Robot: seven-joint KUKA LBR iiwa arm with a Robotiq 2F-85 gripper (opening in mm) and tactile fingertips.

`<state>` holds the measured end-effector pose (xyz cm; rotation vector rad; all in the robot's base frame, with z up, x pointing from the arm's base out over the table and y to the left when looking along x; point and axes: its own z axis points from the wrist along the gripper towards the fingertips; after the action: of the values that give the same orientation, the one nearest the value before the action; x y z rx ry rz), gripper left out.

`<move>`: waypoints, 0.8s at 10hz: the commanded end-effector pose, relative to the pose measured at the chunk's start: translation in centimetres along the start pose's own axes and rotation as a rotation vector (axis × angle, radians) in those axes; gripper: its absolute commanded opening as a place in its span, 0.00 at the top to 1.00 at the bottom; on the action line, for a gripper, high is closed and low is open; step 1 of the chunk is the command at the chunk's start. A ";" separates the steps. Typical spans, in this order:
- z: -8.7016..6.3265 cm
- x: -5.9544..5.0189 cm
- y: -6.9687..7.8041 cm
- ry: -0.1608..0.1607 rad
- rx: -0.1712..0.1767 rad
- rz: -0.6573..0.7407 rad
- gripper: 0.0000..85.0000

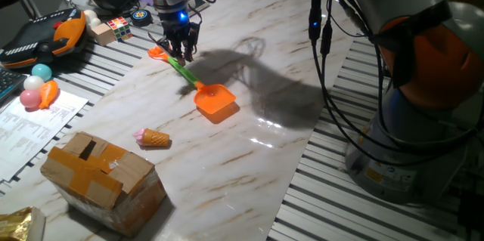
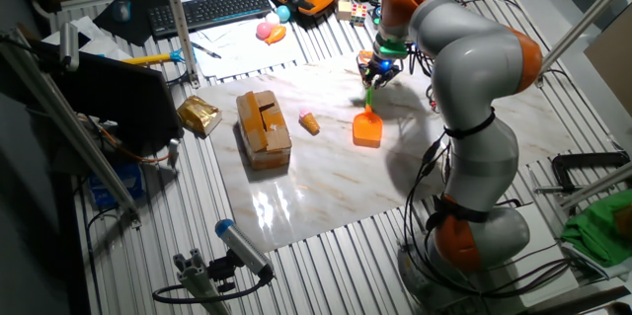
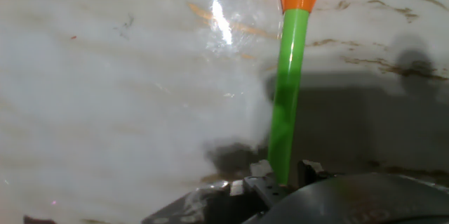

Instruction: Use a shovel to scoop up an object

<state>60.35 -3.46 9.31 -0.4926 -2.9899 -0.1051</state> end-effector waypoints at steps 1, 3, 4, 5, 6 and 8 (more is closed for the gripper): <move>0.2 -0.1 0.0 0.000 -0.001 0.015 0.39; 0.9 -0.4 0.0 -0.003 0.002 0.028 0.32; 1.3 -0.6 -0.1 -0.001 0.002 0.023 0.32; 1.7 -0.8 0.0 -0.002 0.005 0.020 0.32; 2.2 -1.0 -0.1 -0.003 0.006 0.022 0.33; 3.0 -1.3 -0.2 -0.003 0.006 0.027 0.33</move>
<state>61.17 -3.81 6.12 -0.5336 -2.9837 -0.0927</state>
